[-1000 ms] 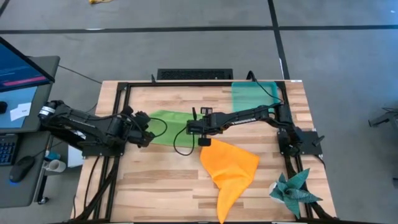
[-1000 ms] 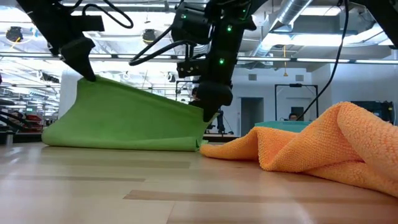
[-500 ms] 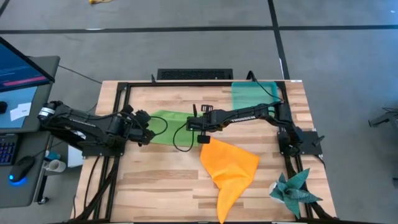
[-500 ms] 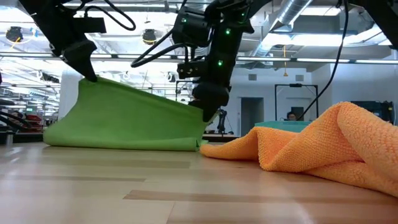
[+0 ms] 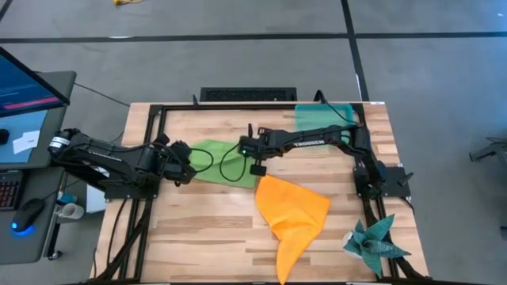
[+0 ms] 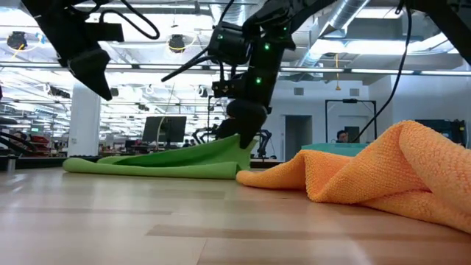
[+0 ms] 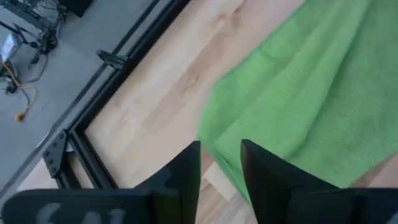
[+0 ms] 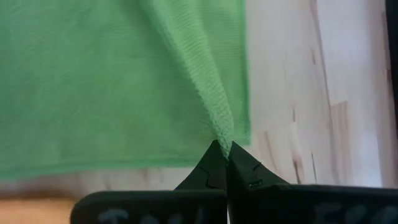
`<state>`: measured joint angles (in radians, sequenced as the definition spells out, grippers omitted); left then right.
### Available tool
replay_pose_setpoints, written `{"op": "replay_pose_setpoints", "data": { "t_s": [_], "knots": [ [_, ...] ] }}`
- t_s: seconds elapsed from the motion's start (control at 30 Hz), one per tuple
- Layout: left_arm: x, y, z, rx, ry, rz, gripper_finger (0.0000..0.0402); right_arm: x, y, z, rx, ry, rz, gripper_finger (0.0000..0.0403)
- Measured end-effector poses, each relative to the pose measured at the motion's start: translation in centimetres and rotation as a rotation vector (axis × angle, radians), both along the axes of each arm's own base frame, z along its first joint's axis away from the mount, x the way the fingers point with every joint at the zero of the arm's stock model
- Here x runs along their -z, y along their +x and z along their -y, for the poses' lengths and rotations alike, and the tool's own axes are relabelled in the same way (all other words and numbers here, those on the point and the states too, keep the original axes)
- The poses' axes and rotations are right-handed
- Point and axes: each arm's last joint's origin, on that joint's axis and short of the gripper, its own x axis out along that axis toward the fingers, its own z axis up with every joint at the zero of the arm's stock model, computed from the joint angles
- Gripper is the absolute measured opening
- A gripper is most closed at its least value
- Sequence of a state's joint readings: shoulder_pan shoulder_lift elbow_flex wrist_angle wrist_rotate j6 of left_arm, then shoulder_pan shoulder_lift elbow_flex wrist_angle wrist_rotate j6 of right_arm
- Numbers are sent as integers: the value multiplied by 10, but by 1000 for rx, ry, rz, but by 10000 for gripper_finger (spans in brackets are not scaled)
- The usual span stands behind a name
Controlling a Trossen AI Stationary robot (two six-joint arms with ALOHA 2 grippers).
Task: Roll microfiber towels into tight, uniform cylinder then place into a basket
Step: Fold the green microfiber towel
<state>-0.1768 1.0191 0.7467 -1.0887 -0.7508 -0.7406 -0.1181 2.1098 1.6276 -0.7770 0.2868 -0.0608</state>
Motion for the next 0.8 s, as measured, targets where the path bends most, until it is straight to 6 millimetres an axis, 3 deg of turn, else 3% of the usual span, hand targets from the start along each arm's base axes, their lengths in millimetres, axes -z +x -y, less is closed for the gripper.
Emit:
{"op": "replay_pose_setpoints", "data": {
  "t_s": [0.33,0.6,0.8],
  "knots": [
    [5,2,3,112,-74,-65,118,3,-2,27,63,94,30,6],
    [50,9,-3,210,-88,-6,118,3,-4,33,77,131,39,13],
    [70,20,-7,375,-107,114,118,3,-3,30,70,133,37,10]
  ]
}}
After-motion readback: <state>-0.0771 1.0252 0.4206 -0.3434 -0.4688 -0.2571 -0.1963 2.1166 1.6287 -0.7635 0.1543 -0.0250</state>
